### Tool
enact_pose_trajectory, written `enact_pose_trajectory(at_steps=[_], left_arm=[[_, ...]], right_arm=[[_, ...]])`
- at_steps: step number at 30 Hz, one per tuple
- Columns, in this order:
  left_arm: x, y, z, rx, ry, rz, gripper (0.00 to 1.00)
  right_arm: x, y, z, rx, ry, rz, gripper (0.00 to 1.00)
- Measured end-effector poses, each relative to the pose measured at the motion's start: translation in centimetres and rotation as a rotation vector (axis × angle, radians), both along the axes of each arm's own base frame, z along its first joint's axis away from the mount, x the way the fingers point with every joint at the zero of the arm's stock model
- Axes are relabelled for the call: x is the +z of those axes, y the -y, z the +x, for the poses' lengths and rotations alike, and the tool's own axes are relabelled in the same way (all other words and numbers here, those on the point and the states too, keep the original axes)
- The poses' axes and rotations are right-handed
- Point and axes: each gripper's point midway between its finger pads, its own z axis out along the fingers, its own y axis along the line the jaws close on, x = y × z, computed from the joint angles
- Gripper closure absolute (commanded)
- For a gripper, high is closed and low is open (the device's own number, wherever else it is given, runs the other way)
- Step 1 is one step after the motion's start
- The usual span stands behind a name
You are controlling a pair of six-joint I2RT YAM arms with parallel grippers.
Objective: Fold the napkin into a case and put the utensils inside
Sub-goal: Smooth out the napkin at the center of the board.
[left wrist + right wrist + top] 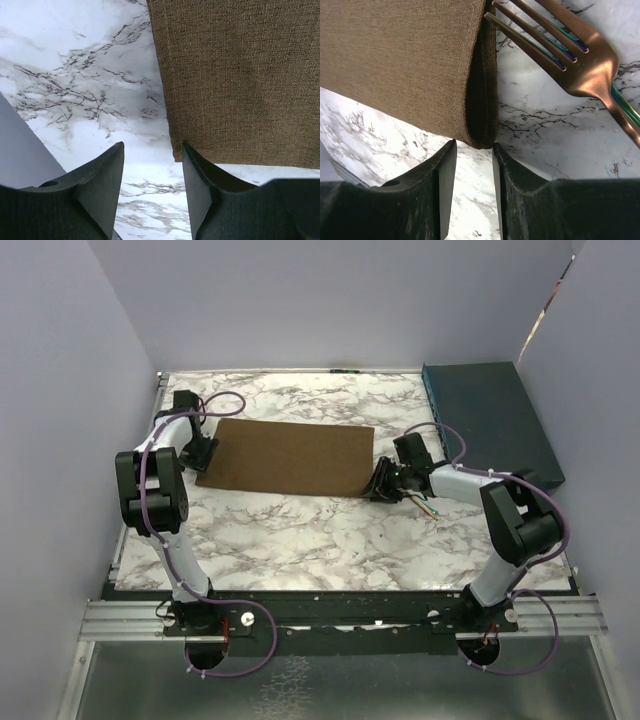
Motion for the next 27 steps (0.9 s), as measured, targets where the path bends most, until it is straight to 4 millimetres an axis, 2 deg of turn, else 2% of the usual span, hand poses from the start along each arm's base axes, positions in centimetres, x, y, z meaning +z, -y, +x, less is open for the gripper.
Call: enact_pose_trajectory(at_steps=[2, 9, 12, 17, 25, 27], left_arm=[[-0.1, -0.1, 0.0, -0.006, 0.001, 0.009, 0.50], [-1.5, -0.8, -0.4, -0.024, -0.010, 0.050, 0.57], [-1.7, -0.7, -0.4, -0.032, -0.010, 0.052, 0.60], [-1.8, -0.2, -0.6, -0.039, 0.002, 0.037, 0.66], [-2.0, 0.5, -1.1, -0.051, 0.016, -0.005, 0.70], [-2.1, 0.8, -1.5, -0.055, 0.016, -0.019, 0.71]], right_arm=[[0.0, -0.1, 0.2, -0.006, 0.002, 0.006, 0.63], [-0.1, -0.1, 0.4, -0.023, 0.001, 0.003, 0.93], [0.4, 0.0, 1.0, -0.022, 0.018, -0.011, 0.99], [1.9, -0.1, 2.7, -0.014, 0.079, -0.034, 0.99], [1.2, 1.2, 2.5, 0.001, 0.071, -0.091, 0.99], [1.1, 1.6, 2.5, 0.002, 0.070, -0.099, 0.89]])
